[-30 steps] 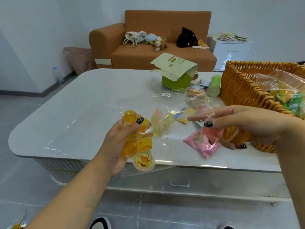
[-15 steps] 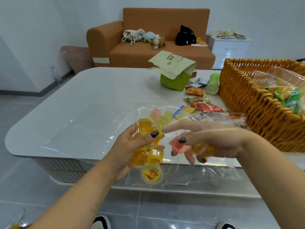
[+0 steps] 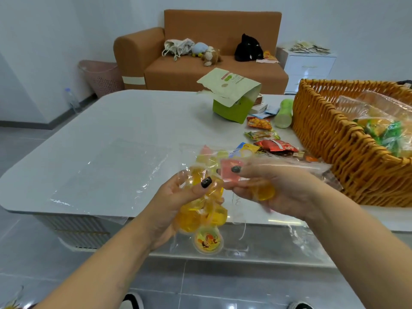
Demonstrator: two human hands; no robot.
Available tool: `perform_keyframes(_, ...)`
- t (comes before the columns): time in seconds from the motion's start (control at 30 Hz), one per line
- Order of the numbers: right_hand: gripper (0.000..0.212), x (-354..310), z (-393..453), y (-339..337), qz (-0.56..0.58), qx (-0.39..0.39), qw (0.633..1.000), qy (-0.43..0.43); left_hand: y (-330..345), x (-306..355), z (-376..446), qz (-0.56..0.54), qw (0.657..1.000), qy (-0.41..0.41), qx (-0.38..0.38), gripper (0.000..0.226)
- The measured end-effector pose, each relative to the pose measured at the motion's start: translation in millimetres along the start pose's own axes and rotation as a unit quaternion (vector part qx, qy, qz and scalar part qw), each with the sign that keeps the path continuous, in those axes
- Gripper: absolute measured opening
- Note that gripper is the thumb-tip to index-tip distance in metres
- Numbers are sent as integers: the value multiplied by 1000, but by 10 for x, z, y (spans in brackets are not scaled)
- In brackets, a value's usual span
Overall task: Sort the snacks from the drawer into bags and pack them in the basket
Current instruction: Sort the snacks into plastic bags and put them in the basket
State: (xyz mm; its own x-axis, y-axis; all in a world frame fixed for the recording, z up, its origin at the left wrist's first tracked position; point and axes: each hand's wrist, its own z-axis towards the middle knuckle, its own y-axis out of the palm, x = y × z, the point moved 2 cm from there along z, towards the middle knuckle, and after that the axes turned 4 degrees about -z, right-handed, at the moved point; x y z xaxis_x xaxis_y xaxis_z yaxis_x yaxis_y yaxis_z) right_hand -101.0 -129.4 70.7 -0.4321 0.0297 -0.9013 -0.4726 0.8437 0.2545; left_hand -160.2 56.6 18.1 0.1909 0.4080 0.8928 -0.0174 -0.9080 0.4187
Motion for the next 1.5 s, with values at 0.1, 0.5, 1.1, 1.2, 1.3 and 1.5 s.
perform_keyframes(0.1,24,-18,-26,26,-34,-31,999,-5,-6,-57,23,-24,999,-22,0,92)
perform_keyframes(0.5,17,55,-19,71,-173,94,980,-32,88,-266,38,-17,999,-46,-11,83)
perform_keyframes(1.1,43,-175,-141,-57,-52,11,994,96,227,-272,13,-133,986,-100,27,45)
perform_keyframes(1.2,58,-210,-158,-71,27,-9,997,67,210,-222,11,-143,985,-92,35,45)
perform_keyframes(1.3,30,-175,-163,-30,17,-40,999,18,207,-195,6,-141,986,-84,31,42)
perform_keyframes(1.5,18,-71,-100,-102,-73,59,994,-47,226,-210,9,-134,987,-84,-8,49)
